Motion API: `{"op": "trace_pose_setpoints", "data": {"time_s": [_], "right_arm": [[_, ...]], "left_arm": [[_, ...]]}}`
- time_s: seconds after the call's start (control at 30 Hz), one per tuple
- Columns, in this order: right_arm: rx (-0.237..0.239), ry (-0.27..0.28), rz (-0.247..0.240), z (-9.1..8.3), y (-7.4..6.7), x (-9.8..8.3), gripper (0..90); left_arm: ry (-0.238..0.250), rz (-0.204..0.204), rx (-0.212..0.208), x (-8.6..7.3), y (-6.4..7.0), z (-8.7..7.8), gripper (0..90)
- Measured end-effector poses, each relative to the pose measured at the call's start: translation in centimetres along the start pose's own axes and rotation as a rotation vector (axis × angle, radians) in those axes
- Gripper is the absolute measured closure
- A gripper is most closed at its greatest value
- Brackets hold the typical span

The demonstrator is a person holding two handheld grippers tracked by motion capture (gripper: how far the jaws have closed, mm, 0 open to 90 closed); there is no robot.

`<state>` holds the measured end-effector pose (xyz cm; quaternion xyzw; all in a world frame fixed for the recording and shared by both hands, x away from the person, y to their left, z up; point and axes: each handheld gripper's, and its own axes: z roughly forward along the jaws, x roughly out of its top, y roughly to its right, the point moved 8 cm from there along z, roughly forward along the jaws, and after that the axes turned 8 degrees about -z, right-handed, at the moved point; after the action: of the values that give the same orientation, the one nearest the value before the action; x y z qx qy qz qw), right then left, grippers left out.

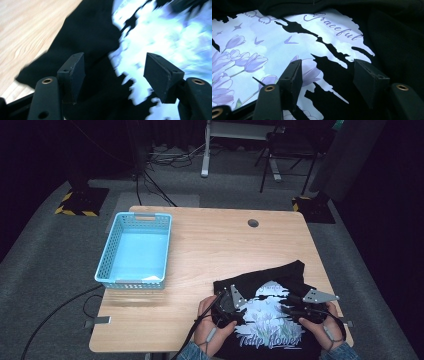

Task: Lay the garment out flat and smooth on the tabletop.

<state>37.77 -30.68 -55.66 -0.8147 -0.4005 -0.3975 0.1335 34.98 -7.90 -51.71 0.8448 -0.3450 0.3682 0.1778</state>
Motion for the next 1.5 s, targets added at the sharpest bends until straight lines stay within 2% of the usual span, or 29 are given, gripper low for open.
{"op": "trace_pose_setpoints", "data": {"time_s": [0.07, 0.1, 0.13, 0.23, 0.27, 0.33, 0.37, 0.4, 0.43, 0.47, 0.5, 0.53, 0.57, 0.6, 0.63, 0.67, 0.7, 0.73, 0.77, 0.8, 0.83, 0.9, 0.97, 1.07, 1.13, 1.2, 1.33, 1.5], "right_arm": [[0.000, -0.001, 0.001, 0.0, 0.0, 0.0, 40.8], [-0.002, -0.001, 0.001, 0.0, 0.0, 0.0, 40.8], [-0.003, -0.001, 0.001, 0.0, 0.0, 0.0, 40.8], [-0.004, -0.002, 0.002, 0.0, 0.0, 0.0, 40.8], [-0.004, -0.002, 0.003, 0.0, -0.1, 0.0, 40.8], [-0.004, -0.002, 0.004, -0.1, -0.1, -0.1, 40.8], [-0.003, -0.002, 0.005, -0.1, -0.1, -0.1, 40.8], [-0.004, -0.001, 0.005, -0.1, -0.1, -0.1, 40.8], [-0.004, -0.001, 0.006, -0.2, -0.1, -0.1, 40.8], [-0.003, -0.001, 0.007, -0.2, -0.1, -0.1, 40.8], [-0.002, -0.001, 0.008, -0.2, -0.1, -0.1, 40.8], [-0.002, -0.001, 0.008, -0.2, -0.1, -0.1, 40.8], [-0.003, -0.001, 0.008, -0.2, -0.1, -0.2, 40.8], [-0.003, -0.001, 0.008, -0.2, -0.1, -0.2, 40.8], [-0.003, -0.001, 0.009, -0.2, -0.1, -0.2, 40.9], [-0.003, -0.001, 0.009, -0.2, -0.1, -0.2, 40.9], [-0.003, -0.001, 0.009, -0.2, -0.1, -0.2, 40.9], [-0.003, -0.001, 0.009, -0.2, -0.1, -0.2, 40.9], [-0.003, -0.001, 0.009, -0.2, -0.1, -0.2, 41.0], [-0.002, 0.000, 0.009, -0.2, -0.1, -0.2, 41.0], [-0.002, 0.000, 0.009, -0.2, -0.1, -0.1, 41.0], [-0.003, -0.001, 0.009, -0.2, -0.1, -0.2, 41.0], [-0.003, -0.001, 0.010, -0.2, -0.1, -0.2, 41.0], [-0.008, -0.003, 0.010, -0.2, -0.1, -0.1, 41.0], [-0.011, -0.003, 0.011, -0.2, -0.2, -0.2, 41.0], [-0.010, -0.003, 0.012, -0.2, -0.2, -0.2, 40.9], [-0.010, -0.003, 0.013, -0.4, -0.4, -0.3, 40.9], [-0.017, -0.003, 0.018, -0.6, -0.6, -0.5, 40.9]], "left_arm": [[-0.007, 0.011, -0.048, 0.2, 0.9, 0.2, 33.9], [-0.016, 0.014, -0.055, 0.2, 1.0, 0.6, 33.9], [-0.030, 0.019, -0.039, 0.1, 0.9, 1.1, 33.8], [-0.069, 0.023, 0.067, -0.4, -0.8, 3.1, 29.2], [-0.081, 0.020, 0.087, -0.5, -1.3, 3.7, 27.1], [-0.089, 0.030, 0.113, -0.6, -2.0, 4.6, 25.8], [-0.079, 0.020, 0.100, -0.4, -2.1, 4.9, 25.6], [-0.073, 0.013, 0.077, -0.2, -2.2, 5.0, 30.0], [-0.073, 0.013, 0.077, -0.2, -2.2, 5.0, 45.0], [-0.099, 0.046, 0.082, -0.1, -2.4, 4.8, 63.6], [-0.123, 0.052, 0.093, 0.0, -2.6, 4.7, 74.5], [-0.136, 0.040, 0.085, 0.2, -2.7, 4.6, 81.1], [-0.144, 0.018, 0.068, 0.3, -2.9, 4.6, 82.7], [-0.144, 0.018, 0.068, 0.3, -2.9, 4.6, 83.1], [-0.112, -0.013, 0.081, 1.2, -4.2, 4.3, 83.3], [-0.068, -0.026, 0.146, 2.0, -5.8, 3.9, 83.2], [-0.068, -0.026, 0.146, 2.0, -5.8, 3.9, 80.9], [-0.008, -0.078, 0.238, 2.8, -8.1, 3.2, 80.9], [0.052, -0.149, 0.364, 3.3, -10.8, 2.2, 63.0], [0.108, -0.228, 0.493, 3.6, -13.7, 0.4, 44.9], [0.149, -0.283, 0.511, 3.8, -14.8, -1.0, 41.5], [0.182, -0.285, 0.482, 4.0, -14.6, -2.0, 36.4], [0.141, -0.251, 0.418, 3.4, -13.1, -1.6, 33.7], [0.052, -0.216, 0.358, 2.7, -11.4, -0.5, 29.8], [0.050, -0.209, 0.314, 2.3, -10.4, 0.3, 29.8], [0.026, -0.215, 0.286, 1.9, -9.9, 0.8, 29.3], [-0.006, -0.216, 0.260, 1.7, -9.4, 1.2, 27.4], [-0.017, -0.230, 0.193, 2.0, -8.4, 2.4, 25.7]]}}
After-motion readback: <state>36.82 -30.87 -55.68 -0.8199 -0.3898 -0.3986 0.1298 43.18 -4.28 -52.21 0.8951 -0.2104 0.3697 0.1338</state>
